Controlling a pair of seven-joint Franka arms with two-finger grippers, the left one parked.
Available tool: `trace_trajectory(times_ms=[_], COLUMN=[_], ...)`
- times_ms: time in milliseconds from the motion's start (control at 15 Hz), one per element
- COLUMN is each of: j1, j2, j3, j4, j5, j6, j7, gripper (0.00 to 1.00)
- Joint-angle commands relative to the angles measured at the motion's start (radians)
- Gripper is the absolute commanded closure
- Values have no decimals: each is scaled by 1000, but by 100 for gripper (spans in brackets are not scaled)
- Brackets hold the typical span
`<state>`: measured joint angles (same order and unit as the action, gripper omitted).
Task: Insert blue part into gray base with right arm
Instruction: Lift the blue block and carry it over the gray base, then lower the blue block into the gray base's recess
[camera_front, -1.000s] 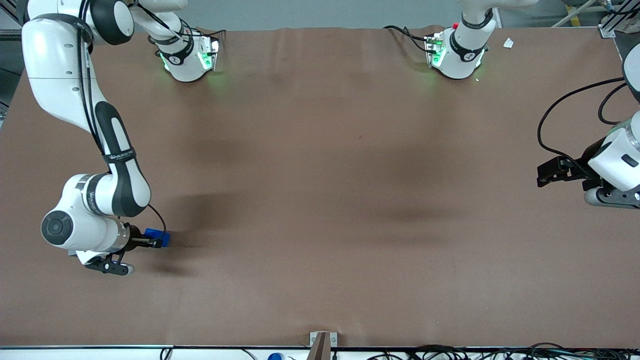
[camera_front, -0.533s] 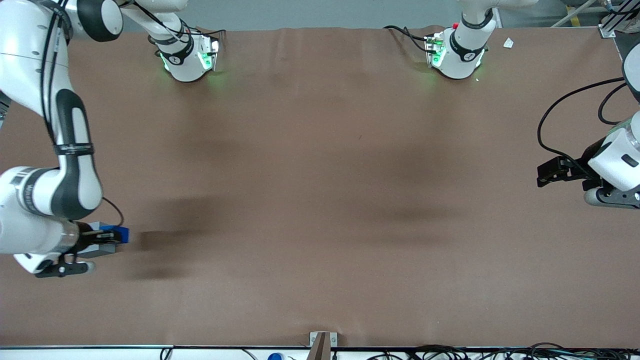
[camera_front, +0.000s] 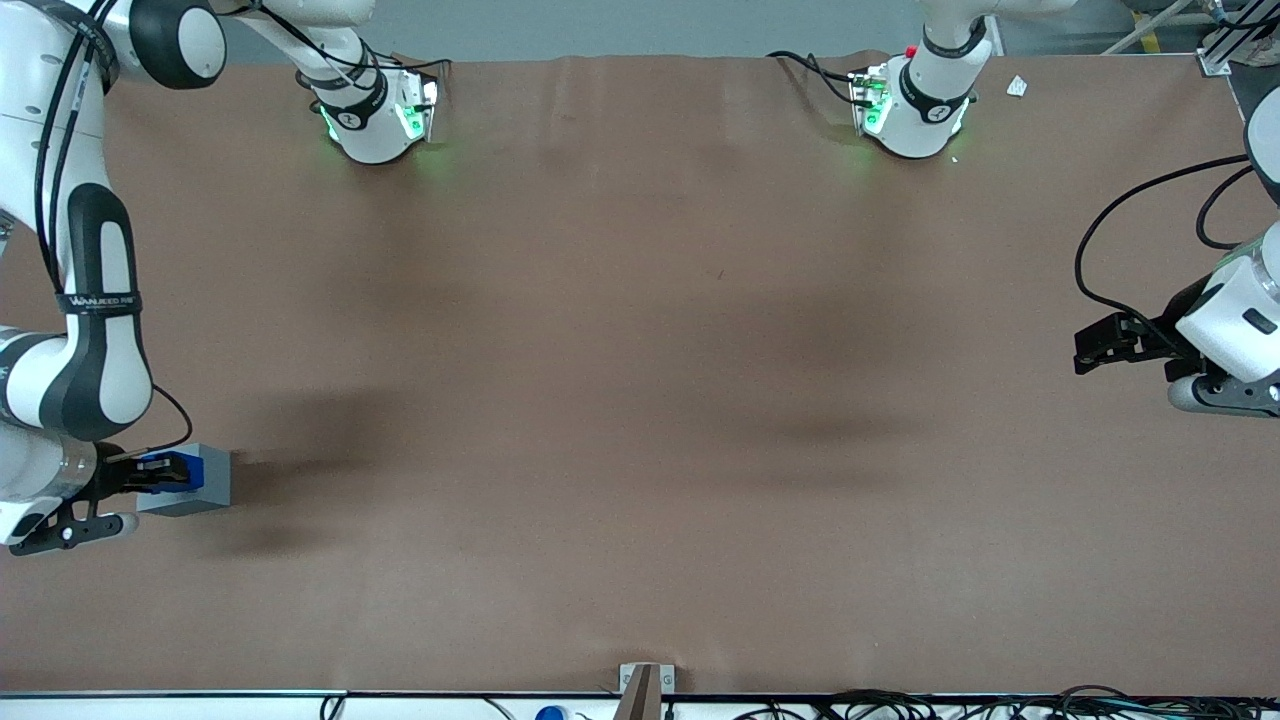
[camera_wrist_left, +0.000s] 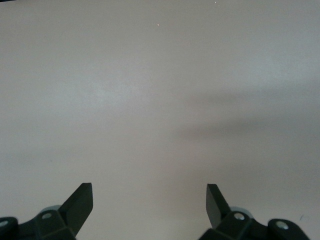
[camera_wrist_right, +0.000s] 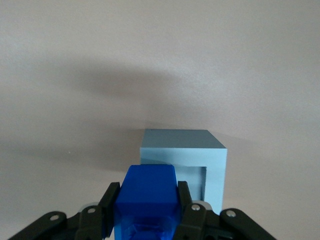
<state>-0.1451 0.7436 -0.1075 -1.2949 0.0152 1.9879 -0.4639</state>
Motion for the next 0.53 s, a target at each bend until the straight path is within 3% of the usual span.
trace_trajectory(times_ms=[0,467], j1=[-37,-51], j2=[3,11], j3=[8,9], j4=[6,8], j5=[-9,3], j6=[3,5], j7=[-42,-13], gripper=[100,100])
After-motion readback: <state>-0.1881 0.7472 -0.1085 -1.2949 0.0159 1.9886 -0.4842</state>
